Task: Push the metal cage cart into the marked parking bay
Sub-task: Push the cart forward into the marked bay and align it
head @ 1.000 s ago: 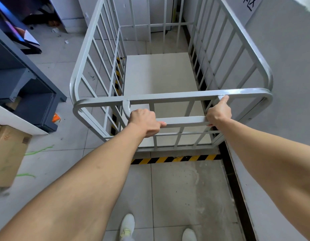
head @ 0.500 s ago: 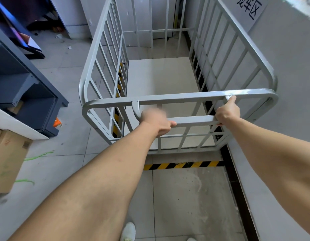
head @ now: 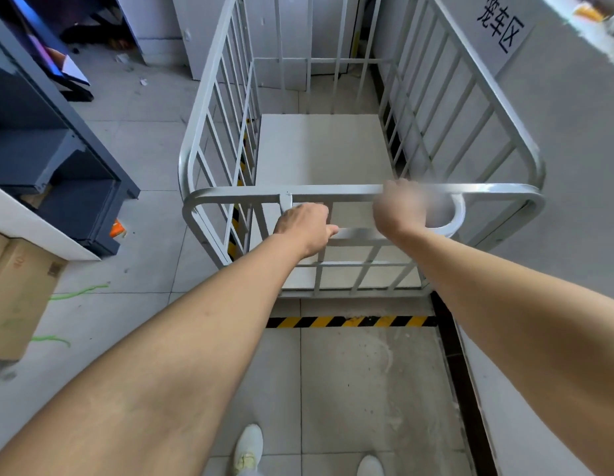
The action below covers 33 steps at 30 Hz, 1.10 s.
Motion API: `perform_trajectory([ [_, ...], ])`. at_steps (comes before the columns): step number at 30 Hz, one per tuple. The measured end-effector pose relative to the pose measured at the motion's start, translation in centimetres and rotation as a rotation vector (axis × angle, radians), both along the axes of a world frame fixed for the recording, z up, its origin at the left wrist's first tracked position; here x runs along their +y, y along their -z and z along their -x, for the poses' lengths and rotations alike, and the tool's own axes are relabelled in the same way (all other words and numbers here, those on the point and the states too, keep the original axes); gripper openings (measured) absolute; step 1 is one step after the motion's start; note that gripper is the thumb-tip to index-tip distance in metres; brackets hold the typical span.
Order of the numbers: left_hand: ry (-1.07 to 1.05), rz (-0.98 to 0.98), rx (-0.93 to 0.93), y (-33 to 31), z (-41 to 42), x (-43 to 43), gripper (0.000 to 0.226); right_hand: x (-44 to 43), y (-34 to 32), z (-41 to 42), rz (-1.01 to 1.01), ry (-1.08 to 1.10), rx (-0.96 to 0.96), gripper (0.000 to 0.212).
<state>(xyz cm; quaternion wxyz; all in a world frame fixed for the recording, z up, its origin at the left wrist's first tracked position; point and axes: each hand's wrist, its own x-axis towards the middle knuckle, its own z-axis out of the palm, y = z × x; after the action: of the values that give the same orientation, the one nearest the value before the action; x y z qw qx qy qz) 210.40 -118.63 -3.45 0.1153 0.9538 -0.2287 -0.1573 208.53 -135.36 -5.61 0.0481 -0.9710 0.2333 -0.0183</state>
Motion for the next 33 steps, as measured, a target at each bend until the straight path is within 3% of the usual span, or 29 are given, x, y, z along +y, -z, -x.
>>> perform_trajectory([
  [7,-0.024,-0.004,-0.071,-4.3,-4.7,10.5,0.029,12.3,-4.7,-5.5,-0.084,-0.171,0.002,0.032],
  [16,0.000,-0.072,-0.126,-7.4,-13.8,22.8,0.028,25.5,-6.9,-13.2,-0.173,-0.181,0.022,0.035],
  [33,0.310,-0.263,-0.205,-6.3,-40.8,22.9,0.028,28.9,-4.0,-35.4,-0.465,0.012,0.175,0.039],
])
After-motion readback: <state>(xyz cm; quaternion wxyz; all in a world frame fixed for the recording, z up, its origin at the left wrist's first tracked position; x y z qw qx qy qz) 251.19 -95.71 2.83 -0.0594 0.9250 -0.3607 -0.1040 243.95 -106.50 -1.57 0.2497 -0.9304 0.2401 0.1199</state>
